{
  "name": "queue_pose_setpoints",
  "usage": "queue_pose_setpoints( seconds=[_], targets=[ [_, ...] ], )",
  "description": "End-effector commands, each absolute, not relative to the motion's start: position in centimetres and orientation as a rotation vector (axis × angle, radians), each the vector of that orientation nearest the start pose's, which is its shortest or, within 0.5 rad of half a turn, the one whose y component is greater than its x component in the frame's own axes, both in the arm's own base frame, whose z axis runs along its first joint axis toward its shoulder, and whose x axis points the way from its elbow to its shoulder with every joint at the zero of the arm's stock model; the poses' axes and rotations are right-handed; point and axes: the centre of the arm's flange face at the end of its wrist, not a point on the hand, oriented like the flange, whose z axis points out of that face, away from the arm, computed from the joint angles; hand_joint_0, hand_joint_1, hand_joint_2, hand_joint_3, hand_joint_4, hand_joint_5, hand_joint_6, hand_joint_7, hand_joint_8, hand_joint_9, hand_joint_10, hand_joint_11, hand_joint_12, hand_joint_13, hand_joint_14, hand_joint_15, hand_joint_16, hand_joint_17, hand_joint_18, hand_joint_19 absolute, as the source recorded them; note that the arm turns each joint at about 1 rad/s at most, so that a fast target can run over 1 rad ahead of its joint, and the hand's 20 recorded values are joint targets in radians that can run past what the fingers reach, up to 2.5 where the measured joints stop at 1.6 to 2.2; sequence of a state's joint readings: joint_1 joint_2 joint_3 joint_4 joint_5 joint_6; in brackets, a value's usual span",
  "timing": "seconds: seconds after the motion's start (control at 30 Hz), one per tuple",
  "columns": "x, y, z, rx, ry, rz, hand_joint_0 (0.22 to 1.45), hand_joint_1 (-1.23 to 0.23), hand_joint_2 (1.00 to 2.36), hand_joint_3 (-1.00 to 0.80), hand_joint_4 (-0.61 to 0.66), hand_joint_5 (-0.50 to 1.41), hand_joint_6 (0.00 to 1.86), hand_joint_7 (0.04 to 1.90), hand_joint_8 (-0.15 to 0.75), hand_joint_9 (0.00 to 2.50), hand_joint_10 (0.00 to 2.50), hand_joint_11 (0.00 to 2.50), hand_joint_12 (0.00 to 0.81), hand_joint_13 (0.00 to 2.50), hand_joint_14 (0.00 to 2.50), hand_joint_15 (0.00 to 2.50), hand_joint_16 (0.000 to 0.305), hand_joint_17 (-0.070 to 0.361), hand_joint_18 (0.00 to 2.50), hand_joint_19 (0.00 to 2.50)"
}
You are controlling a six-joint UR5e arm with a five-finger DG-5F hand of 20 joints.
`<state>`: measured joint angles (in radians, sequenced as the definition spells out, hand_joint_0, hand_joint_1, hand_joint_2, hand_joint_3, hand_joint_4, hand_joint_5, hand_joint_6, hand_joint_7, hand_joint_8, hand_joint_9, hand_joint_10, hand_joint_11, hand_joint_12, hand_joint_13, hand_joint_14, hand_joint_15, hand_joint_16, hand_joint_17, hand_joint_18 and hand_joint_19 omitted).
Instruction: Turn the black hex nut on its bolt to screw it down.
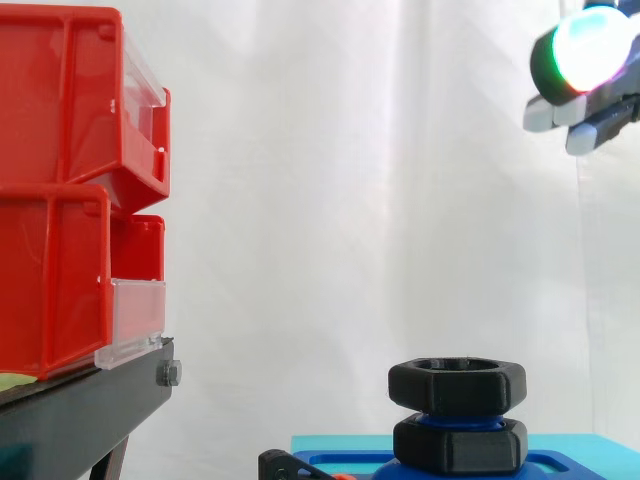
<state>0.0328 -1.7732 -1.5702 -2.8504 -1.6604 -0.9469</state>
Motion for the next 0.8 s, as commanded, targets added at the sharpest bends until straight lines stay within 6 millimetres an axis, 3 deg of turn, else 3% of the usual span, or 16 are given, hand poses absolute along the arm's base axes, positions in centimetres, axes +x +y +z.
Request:
queue_pose_setpoints(
  seconds=[0.0,0.17,0.2,0.4,0.43,0.53,0.77],
  targets=[
    [58.9,-8.2,41.0,0.370,1.449,0.549,0.55,-0.54,1.00,-0.50,0.25,-0.20,0.50,0.71,0.296,0.60,0.00,0.08,0.343,0.36,0.00,0.00,0.049,0.110,0.48,0.26],
    [59.8,-6.8,39.9,0.373,1.454,0.489,0.55,-0.53,1.00,-0.50,0.25,-0.20,0.50,0.71,0.294,0.60,0.00,0.09,0.342,0.36,0.00,0.00,0.049,0.110,0.47,0.26],
    [60.5,-6.4,38.8,0.377,1.465,0.481,0.55,-0.53,1.00,-0.50,0.25,-0.20,0.50,0.71,0.295,0.60,0.00,0.08,0.342,0.36,0.00,0.00,0.049,0.110,0.48,0.26],
    [62.9,-5.5,37.3,0.373,1.475,0.486,0.55,-0.53,1.00,-0.50,0.25,-0.20,0.50,0.71,0.294,0.60,0.00,0.08,0.343,0.36,0.00,0.00,0.049,0.109,0.48,0.25],
    [64.8,-5.1,36.1,0.372,1.491,0.486,0.55,-0.53,1.00,-0.50,0.25,-0.20,0.50,0.71,0.294,0.60,0.00,0.08,0.342,0.36,0.00,0.00,0.048,0.109,0.48,0.25],
    [66.5,-4.8,34.8,0.374,1.507,0.488,0.55,-0.53,1.00,-0.50,0.25,-0.20,0.50,0.71,0.294,0.60,0.00,0.08,0.343,0.36,0.00,0.00,0.048,0.109,0.48,0.25],
    [67.3,-4.3,34.1,0.363,1.492,0.486,0.55,-0.53,1.00,-0.50,0.25,-0.20,0.50,0.71,0.294,0.60,0.00,0.09,0.342,0.36,0.00,0.00,0.049,0.110,0.48,0.25]
  ],
)
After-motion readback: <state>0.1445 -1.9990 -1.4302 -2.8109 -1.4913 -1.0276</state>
